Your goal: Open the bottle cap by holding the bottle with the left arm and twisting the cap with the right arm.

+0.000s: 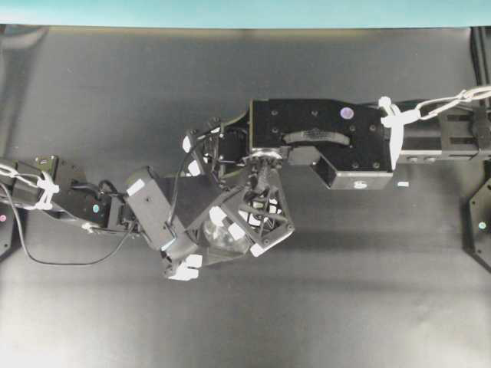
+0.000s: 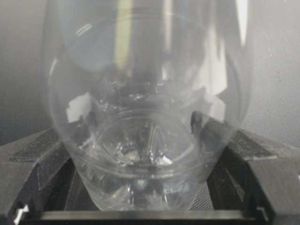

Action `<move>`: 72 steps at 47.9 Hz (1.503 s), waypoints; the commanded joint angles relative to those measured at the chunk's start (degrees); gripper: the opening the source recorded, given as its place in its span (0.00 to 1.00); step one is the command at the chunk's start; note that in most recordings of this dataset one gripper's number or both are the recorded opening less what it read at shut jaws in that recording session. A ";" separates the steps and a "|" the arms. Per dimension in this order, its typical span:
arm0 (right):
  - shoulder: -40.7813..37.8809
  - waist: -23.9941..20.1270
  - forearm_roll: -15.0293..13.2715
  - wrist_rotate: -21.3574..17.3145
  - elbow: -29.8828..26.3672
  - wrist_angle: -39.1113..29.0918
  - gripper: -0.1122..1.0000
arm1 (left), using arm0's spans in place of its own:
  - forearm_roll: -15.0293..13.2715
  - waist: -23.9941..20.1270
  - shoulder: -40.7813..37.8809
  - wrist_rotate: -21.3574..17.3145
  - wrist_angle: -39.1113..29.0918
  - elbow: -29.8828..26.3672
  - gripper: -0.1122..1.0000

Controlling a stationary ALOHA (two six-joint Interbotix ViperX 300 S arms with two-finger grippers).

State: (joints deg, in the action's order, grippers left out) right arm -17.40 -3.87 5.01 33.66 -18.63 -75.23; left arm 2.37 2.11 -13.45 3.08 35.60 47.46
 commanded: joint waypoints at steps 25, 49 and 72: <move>6.86 -0.53 -0.35 -12.04 4.48 5.27 0.81 | 0.18 -0.35 0.09 0.00 -0.18 -0.35 0.83; 24.61 -0.62 -0.44 -26.37 25.49 23.20 0.81 | 0.18 -0.62 0.09 0.00 -0.44 -0.79 0.97; 44.30 -1.32 -0.44 -31.64 47.37 40.69 0.81 | 0.18 -0.97 0.79 0.00 -6.24 -1.23 0.95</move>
State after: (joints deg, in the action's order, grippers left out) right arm 22.85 -4.13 4.48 2.90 26.89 -36.83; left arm 2.46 1.49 -12.92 2.99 29.62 46.49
